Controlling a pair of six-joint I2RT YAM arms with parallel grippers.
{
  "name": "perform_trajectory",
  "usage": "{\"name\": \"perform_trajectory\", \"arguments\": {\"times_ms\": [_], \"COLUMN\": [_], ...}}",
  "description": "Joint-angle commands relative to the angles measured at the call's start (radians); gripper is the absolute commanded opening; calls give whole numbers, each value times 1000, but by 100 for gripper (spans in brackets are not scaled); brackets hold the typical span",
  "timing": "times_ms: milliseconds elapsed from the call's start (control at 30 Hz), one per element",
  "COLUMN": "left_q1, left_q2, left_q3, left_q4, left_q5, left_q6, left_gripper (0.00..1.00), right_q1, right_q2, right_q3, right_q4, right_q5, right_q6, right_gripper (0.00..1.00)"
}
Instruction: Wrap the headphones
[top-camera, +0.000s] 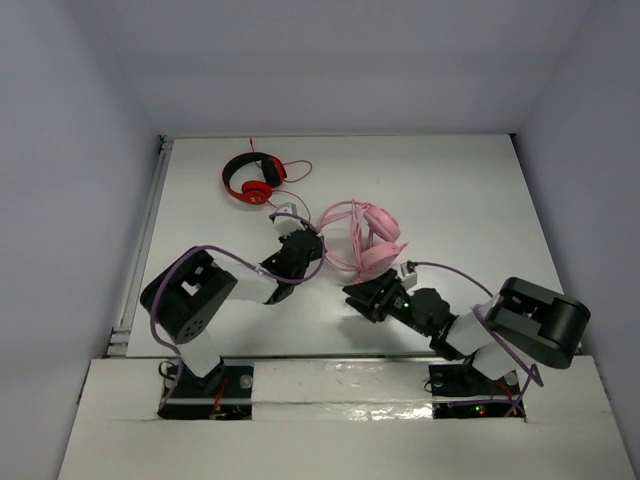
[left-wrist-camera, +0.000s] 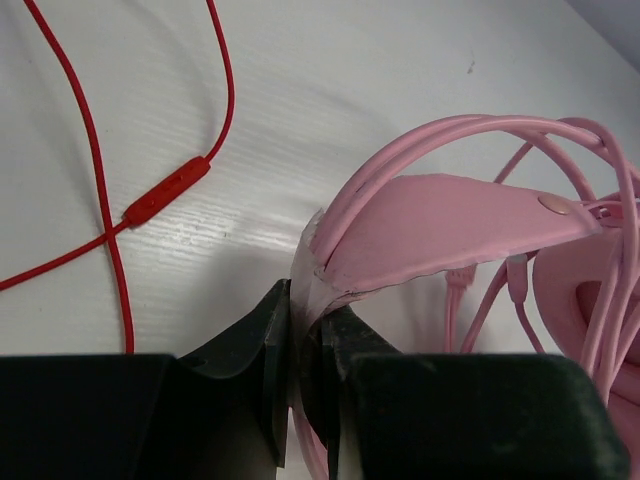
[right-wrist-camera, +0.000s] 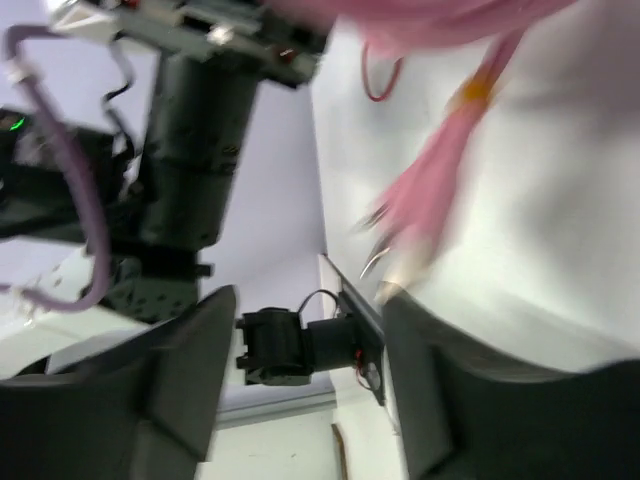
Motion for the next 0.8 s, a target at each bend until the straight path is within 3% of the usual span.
{"name": "perform_trajectory", "arguments": {"times_ms": [0,33,67,133,167,200,300,400,500,533,600,633,667,700,733,767], "left_q1": [6,6,6,6,6,6,17,26,26,26,26,35,35,35,35,44], "left_q2": [20,30,50,70,90,99,162,225,279,290,310,311,310,305,294,287], "left_q3": [108,123,140,186,200,235,328,399,454,467,491,495,498,502,502,502], "left_q4": [118,110,98,89,78,72,8,-37,-72,-80,-95,-98,-103,-106,-109,-112], "left_q5": [-38,-38,-33,-26,-13,-6,43,80,105,106,116,119,119,119,117,116], "left_q6": [-44,-39,-30,-21,-19,-5,15,25,42,57,70,76,94,101,117,127], "left_gripper": [0,0,0,0,0,0,0,0,0,5,18,33,39,44,52,57], "right_q1": [10,10,10,10,10,10,10,10,10,10,10,10,10,10,10,10], "right_q2": [-93,-130,-229,-358,-513,-597,-880,-1045,-1087,-1101,-1107,-1118,-1125,-1133,-1145,-1152], "right_q3": [-14,-7,2,48,71,126,200,288,389,412,475,493,525,541,555,568], "right_q4": [190,130,60,-228,-343,-581,-935,-1129,-1261,-1304,-1370,-1387,-1403,-1426,-1433,-1452], "right_q5": [54,61,75,138,170,243,406,506,592,607,656,667,675,683,686,689], "right_q6": [-44,-62,-102,-159,-224,-263,-410,-542,-642,-665,-725,-743,-778,-794,-821,-837], "right_gripper": [69,71,79,85,90,92,96,96,91,89,72,61,33,22,14,13]}}
